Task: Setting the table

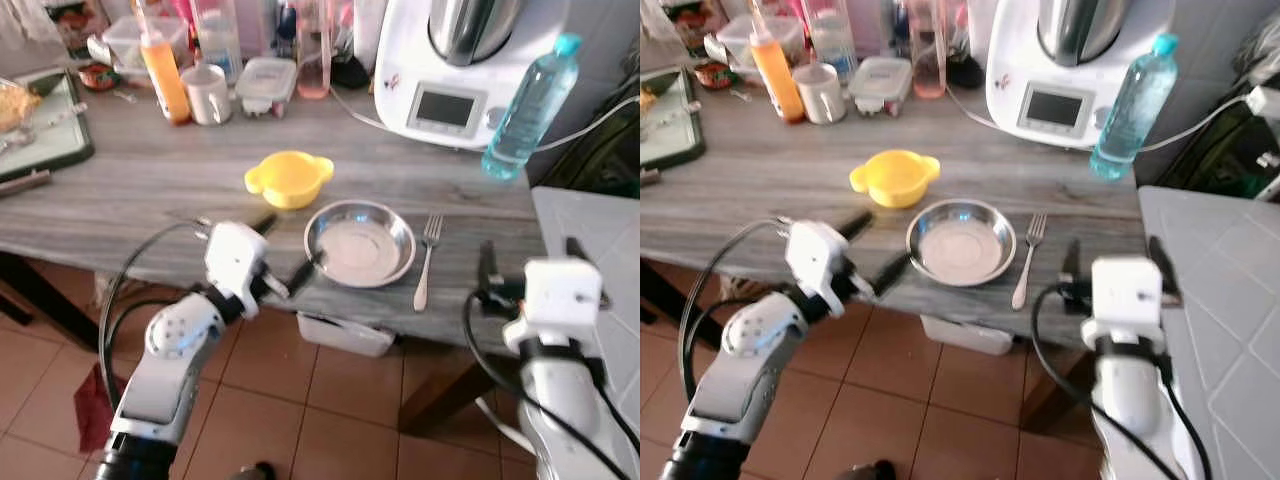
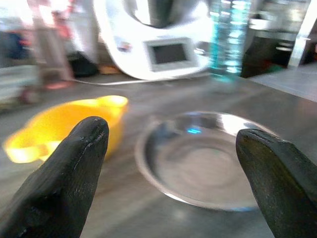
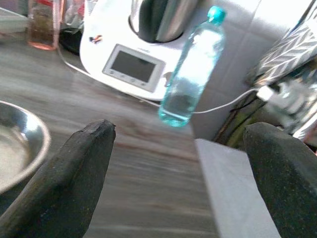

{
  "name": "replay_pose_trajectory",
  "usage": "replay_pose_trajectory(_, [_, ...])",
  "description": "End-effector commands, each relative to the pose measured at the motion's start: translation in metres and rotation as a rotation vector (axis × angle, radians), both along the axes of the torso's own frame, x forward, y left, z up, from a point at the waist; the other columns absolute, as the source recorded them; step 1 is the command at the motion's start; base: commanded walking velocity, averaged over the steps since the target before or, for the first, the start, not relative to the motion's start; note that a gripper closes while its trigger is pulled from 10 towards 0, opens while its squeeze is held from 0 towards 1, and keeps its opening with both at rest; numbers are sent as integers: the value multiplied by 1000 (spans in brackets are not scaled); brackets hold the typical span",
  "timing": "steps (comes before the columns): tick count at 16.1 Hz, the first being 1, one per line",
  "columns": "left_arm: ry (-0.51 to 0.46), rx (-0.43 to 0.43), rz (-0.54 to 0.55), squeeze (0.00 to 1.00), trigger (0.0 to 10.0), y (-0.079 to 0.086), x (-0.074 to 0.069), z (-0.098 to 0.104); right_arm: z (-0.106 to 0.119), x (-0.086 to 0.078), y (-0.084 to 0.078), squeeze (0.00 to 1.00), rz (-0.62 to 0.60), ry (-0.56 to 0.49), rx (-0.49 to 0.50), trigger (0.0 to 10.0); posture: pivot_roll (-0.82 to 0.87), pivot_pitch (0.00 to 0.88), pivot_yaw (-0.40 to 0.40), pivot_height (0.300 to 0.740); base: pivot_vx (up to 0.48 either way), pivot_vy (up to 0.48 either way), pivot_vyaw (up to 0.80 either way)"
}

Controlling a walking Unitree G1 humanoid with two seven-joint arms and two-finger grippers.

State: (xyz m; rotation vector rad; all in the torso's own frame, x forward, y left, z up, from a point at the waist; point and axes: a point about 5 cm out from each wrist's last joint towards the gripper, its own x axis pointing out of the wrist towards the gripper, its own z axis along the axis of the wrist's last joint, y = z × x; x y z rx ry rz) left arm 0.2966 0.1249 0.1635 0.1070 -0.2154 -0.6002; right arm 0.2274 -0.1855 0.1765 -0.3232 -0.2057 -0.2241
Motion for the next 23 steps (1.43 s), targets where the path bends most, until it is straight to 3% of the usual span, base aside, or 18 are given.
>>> replay_pose_trajectory(1, [-30,-11,79,0,10000,5,0,4,5,-9,-3,1000,-33,-35,-47,10000,73,113,-41,740,0,0,0])
replay_pose_trajectory(3, [-17,-2,140,0,10000,3,-3,-2,-2,-18,-3,1000,-48,-11,-20,10000,65,107,-47,740,0,0,0])
replay_pose_trajectory(4, [8,-6,150,0,10000,2,-5,-8,-8,-23,-2,1000,-45,15,38,10000,64,106,-47,740,0,0,0])
replay_pose_trajectory(11, [38,29,177,0,10000,-2,2,-16,-14,-24,-1,984,-48,38,85,10000,44,102,-30,740,0,0,-626])
replay_pose_trajectory(13, [39,29,177,0,10000,-3,2,-16,-15,-24,-1,784,-43,44,87,10000,44,103,-30,740,0,0,0])
replay_pose_trajectory(14, [40,42,178,0,10000,-4,1,-17,-17,-23,0,616,-39,51,87,10000,44,105,-29,740,0,0,0])
replay_pose_trajectory(15, [47,40,174,0,10000,-4,1,-18,-18,-23,1,349,-36,56,87,10000,44,107,-28,740,0,0,0])
replay_pose_trajectory(16, [52,41,178,0,10000,-4,1,-18,-18,-23,3,0,-26,60,91,10000,44,107,-29,740,0,0,0])
replay_pose_trajectory(23, [60,53,177,0,10000,-4,2,-20,-20,-21,2,0,-24,65,107,10000,47,113,-26,740,-183,0,0])
